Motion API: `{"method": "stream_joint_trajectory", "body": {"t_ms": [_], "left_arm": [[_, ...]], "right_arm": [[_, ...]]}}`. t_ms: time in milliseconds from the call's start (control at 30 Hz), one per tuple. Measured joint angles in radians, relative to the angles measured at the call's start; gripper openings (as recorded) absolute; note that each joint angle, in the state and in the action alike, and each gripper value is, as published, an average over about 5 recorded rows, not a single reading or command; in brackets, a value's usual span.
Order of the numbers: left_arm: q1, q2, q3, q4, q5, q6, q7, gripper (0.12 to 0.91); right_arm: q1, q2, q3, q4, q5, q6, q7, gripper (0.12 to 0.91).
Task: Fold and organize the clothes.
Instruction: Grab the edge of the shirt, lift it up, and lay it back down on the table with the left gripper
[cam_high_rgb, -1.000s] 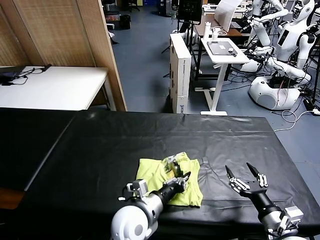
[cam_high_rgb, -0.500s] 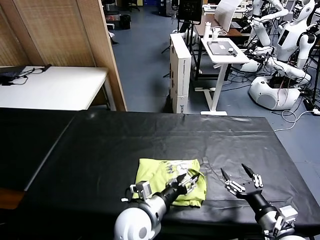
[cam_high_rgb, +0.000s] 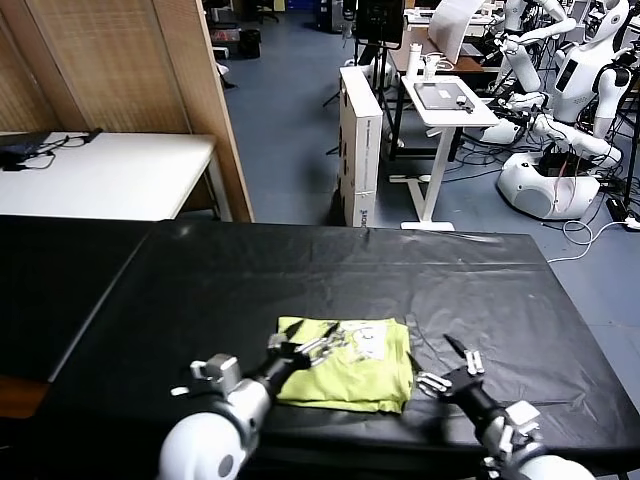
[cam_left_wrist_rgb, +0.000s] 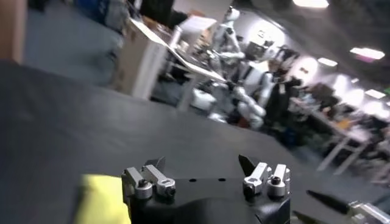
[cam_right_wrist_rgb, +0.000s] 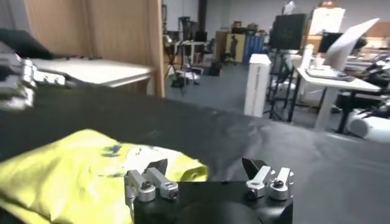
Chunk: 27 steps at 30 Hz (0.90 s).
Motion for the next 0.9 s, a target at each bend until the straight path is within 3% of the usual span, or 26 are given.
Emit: {"method": "stream_joint_trajectory", "body": {"t_ms": [233,367,500,667,900], "left_arm": [[0.06,0.004,-0.054,-0.008,0.032,-0.034,0.003,0.907],[0.083,-0.003,-0.067,-0.004,0.06,-0.063,0.009,0.907],[0.101,-0.01,-0.07,0.01,0.099,-0.115,0.021,0.907],[0.105,-0.031,-0.069,0.032,0.126,-0.173,0.033,0.907],[0.107,-0.071,-0.054,0.079,0.192,-0.286,0.047,0.907]], "right_arm": [[0.135,0.041,-0.081,-0.134,-0.103,-0.002,0.034,0.907],[0.157,0.049,-0.083,-0.181,-0.116,0.002,0.024,0.907],[0.153,0.051,-0.067,-0.174,-0.024,0.056,0.001,0.907],[0.117,0.035,-0.004,-0.101,0.122,0.082,0.005,0.907],[0.024,0.018,0.123,0.004,0.207,0.076,0.014,0.907]]}}
